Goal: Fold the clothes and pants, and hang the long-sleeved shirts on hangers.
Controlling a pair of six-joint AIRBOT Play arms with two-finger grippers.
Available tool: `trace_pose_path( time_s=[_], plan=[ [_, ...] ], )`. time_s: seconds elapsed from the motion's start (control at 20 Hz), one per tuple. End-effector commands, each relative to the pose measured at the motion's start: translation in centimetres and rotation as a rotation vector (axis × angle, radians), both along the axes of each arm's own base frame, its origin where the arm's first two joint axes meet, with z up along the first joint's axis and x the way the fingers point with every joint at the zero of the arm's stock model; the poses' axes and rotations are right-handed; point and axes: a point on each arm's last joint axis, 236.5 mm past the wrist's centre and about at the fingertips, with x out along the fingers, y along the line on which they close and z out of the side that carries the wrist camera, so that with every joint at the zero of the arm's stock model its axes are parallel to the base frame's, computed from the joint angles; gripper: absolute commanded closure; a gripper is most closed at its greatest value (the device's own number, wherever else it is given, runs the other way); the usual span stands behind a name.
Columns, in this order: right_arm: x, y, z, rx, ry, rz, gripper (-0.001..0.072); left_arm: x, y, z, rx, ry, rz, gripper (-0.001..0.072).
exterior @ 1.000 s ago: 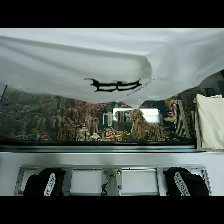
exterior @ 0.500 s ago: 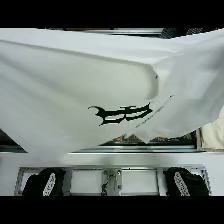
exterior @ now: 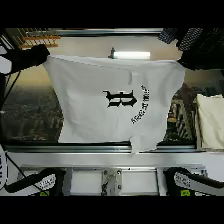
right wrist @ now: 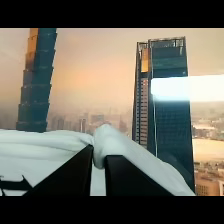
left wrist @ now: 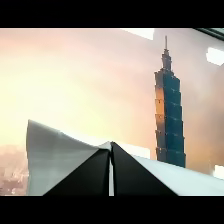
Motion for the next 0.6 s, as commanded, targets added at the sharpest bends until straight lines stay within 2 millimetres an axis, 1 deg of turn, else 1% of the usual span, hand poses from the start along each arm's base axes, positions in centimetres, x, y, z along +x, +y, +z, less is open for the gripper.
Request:
trace_pose_path(
  time_s=[0.0, 0.05, 0.1, 0.15, 0.2, 0.25, 0.3, 0.35, 0.4, 0.5, 0.55],
  plan=[
    [4.9, -0.2, -4.5, -0.003, -0.025, -0.031, 0.0359, 4.6, -1.2, -3.7, -0.003, -0.010, 0.000, 0.0485],
    [5.2, -0.4, -4.3, -0.003, -0.042, -0.040, 0.0175, 5.0, -1.0, -3.5, -0.003, -0.002, -0.004, 0.0152],
    [5.1, -0.8, -3.8, -0.005, -0.051, -0.046, 0.0168, 5.0, -0.7, -3.4, -0.003, 0.020, -0.008, 0.0071],
    [4.7, -1.1, -3.1, -0.007, -0.056, -0.048, 0.0209, 4.6, -0.3, -3.2, -0.002, 0.055, -0.015, 0.0071],
    [4.0, -1.4, -2.4, -0.011, -0.056, -0.047, 0.0222, 3.9, 0.5, -3.3, -0.003, 0.097, -0.014, 0.0083],
    [2.9, -1.9, -2.0, -0.036, -0.042, -0.031, 0.0222, 2.7, 1.5, -3.8, 0.003, 0.153, -0.012, 0.0098],
    [1.3, -2.4, -2.3, -0.067, -0.006, -0.008, 0.0222, 1.3, 2.4, -4.6, 0.000, 0.205, -0.004, 0.0098],
    [-0.9, -3.0, -3.6, -0.104, 0.059, 0.022, 0.0222, -0.6, 3.3, -5.8, -0.008, 0.257, 0.009, 0.0098],
    [-3.3, -3.8, -5.4, -0.126, 0.134, 0.037, 0.0222, -2.6, 3.8, -7.1, -0.016, 0.305, 0.020, 0.0099],
    [-9.0, -5.2, -10.6, -0.101, 0.312, 0.013, 0.0221, -7.4, 3.9, -11.3, -0.037, 0.423, 0.032, 0.0098],
    [-11.9, -5.8, -13.5, -0.059, 0.395, -0.022, 0.0220, -10.1, 3.4, -13.7, -0.050, 0.483, 0.032, 0.0098]
  ],
)
